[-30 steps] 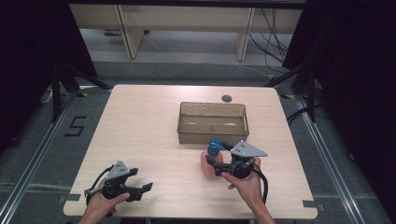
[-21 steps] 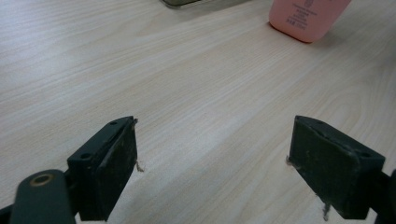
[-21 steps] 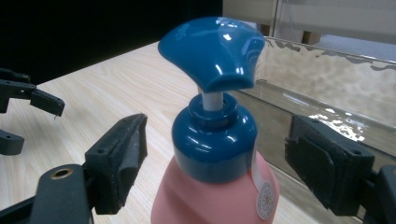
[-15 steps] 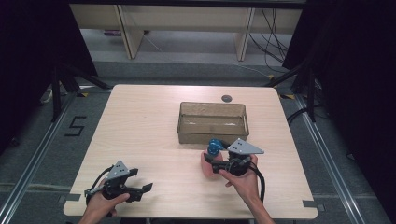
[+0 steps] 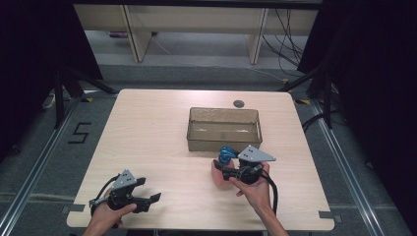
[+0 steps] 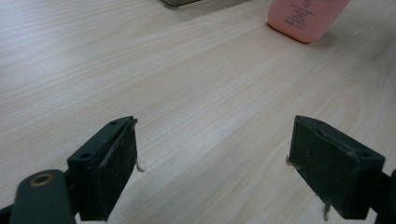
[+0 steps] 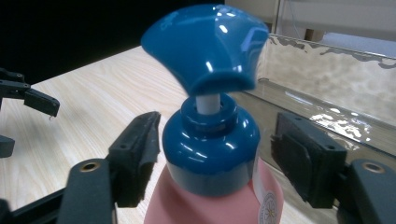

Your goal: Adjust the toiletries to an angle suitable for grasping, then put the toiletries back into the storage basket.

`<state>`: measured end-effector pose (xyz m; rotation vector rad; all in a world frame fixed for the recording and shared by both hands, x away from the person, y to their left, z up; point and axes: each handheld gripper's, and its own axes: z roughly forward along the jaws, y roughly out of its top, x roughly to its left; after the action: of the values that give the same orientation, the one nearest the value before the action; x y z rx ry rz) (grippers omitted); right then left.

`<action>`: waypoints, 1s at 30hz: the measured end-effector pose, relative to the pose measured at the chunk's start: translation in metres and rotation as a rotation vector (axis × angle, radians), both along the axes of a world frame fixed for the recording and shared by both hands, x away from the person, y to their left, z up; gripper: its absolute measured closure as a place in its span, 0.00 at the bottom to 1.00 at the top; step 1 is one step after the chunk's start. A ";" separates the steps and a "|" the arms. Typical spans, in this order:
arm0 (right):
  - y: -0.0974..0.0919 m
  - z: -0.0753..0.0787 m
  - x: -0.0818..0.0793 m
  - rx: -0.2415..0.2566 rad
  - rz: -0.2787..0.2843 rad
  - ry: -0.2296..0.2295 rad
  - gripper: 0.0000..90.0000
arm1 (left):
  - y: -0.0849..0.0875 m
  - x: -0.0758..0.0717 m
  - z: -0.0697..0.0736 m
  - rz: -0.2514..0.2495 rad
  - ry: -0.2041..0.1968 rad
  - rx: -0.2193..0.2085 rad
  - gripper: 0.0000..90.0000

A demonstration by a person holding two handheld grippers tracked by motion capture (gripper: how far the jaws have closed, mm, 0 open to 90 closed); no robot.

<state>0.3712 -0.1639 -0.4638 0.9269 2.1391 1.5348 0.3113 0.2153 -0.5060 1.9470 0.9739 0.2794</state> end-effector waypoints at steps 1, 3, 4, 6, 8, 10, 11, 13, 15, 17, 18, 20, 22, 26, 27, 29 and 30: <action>0.000 0.000 0.000 -0.004 0.000 0.002 0.38 | 0.000 0.000 0.000 -0.001 0.000 -0.002 0.16; 0.000 -0.001 0.000 0.003 0.005 0.005 0.42 | 0.000 0.000 0.000 -0.001 0.000 -0.002 0.16; 0.000 -0.001 0.000 0.003 0.005 0.005 0.42 | 0.000 0.000 0.000 -0.001 0.000 -0.002 0.16; -0.001 -0.001 0.001 0.006 0.010 0.021 0.48 | 0.000 -0.001 0.001 0.007 0.002 0.008 0.16; -0.001 0.000 0.000 0.003 0.009 0.016 0.50 | 0.001 0.000 0.000 0.004 -0.003 -0.006 0.16; 0.000 0.000 -0.001 -0.001 0.004 0.001 0.51 | 0.001 0.000 0.000 0.006 -0.001 0.002 0.16; 0.001 0.001 -0.004 -0.003 -0.023 0.016 0.52 | 0.000 -0.001 0.001 0.005 0.002 0.009 0.16; 0.002 0.002 -0.005 -0.022 -0.022 -0.027 0.56 | 0.000 0.000 0.000 -0.002 -0.001 -0.006 0.16; 0.004 0.005 -0.006 -0.049 -0.027 -0.062 0.59 | 0.000 0.000 0.000 -0.005 0.003 -0.001 0.16; 0.004 0.007 -0.006 -0.066 -0.033 -0.059 0.59 | 0.000 -0.001 0.001 0.004 0.005 0.011 0.16; 0.004 0.007 -0.007 -0.053 -0.054 -0.044 0.59 | 0.000 -0.001 0.001 0.003 0.003 0.010 0.16; 0.004 0.008 -0.004 -0.044 -0.032 -0.042 0.59 | 0.000 -0.001 0.000 0.005 -0.002 -0.006 0.16; 0.005 0.011 -0.005 -0.068 -0.035 -0.058 0.60 | 0.001 -0.001 0.001 -0.007 0.003 0.000 0.16; 0.005 0.020 -0.006 -0.055 -0.044 -0.057 0.60 | 0.001 -0.001 0.001 -0.008 -0.005 -0.003 0.16; 0.003 0.027 -0.004 -0.039 -0.041 -0.076 0.60 | 0.001 -0.002 0.001 -0.008 -0.005 -0.001 0.16; 0.002 0.031 -0.002 -0.037 -0.043 -0.092 0.60 | 0.002 -0.002 0.001 -0.006 -0.004 0.000 0.16; 0.002 0.034 -0.002 -0.030 -0.035 -0.086 0.60 | 0.001 -0.002 0.001 -0.003 -0.005 -0.003 0.16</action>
<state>0.3695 -0.1616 -0.4299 0.8679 2.0697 1.4935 0.3095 0.2165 -0.5051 1.9439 0.9674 0.2807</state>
